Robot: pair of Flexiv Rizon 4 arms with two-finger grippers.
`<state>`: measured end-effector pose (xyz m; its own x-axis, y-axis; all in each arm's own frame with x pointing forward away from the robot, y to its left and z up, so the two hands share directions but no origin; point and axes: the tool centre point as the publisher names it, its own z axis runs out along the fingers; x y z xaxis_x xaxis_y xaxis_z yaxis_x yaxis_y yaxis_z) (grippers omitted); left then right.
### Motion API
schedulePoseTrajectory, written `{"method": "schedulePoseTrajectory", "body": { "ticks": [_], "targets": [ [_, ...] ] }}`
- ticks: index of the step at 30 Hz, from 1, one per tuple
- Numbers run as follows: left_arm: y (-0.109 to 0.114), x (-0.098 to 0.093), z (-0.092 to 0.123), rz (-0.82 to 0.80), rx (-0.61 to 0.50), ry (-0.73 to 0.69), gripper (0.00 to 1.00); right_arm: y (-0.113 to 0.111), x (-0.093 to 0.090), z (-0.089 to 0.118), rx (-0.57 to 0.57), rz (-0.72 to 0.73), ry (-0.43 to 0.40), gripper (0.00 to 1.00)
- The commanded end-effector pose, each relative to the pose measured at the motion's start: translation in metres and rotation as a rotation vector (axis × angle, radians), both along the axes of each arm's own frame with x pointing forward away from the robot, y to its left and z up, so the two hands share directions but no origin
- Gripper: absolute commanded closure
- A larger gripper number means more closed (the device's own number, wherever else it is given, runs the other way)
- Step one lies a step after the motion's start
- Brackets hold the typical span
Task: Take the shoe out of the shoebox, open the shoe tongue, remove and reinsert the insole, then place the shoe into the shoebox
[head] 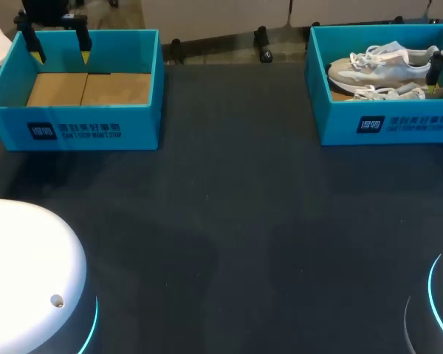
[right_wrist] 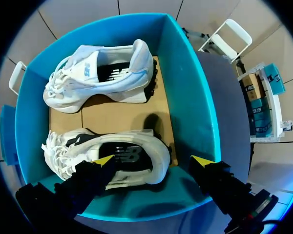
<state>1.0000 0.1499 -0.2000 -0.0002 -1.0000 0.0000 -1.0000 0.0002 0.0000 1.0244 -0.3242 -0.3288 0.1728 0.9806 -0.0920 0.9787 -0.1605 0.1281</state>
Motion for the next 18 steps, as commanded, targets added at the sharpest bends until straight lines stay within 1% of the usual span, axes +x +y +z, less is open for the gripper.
{"method": "schedulePoseTrajectory", "body": {
  "ticks": [1,11,15,18],
  "targets": [
    [0.000,0.000,0.000,0.000,0.000,0.000,0.00,-0.002,0.003,-0.007,0.004,0.002,-0.003,0.00],
    [0.000,0.000,0.000,0.000,0.000,0.000,0.00,0.001,0.003,-0.023,-0.049,0.028,0.003,0.00],
    [0.000,0.000,0.000,0.000,0.000,0.000,0.00,0.000,0.003,-0.029,-0.066,0.033,0.011,0.12],
    [0.000,0.000,0.000,0.000,0.000,0.000,0.00,-0.001,0.003,-0.032,-0.073,0.029,0.017,0.16]
  ]
}}
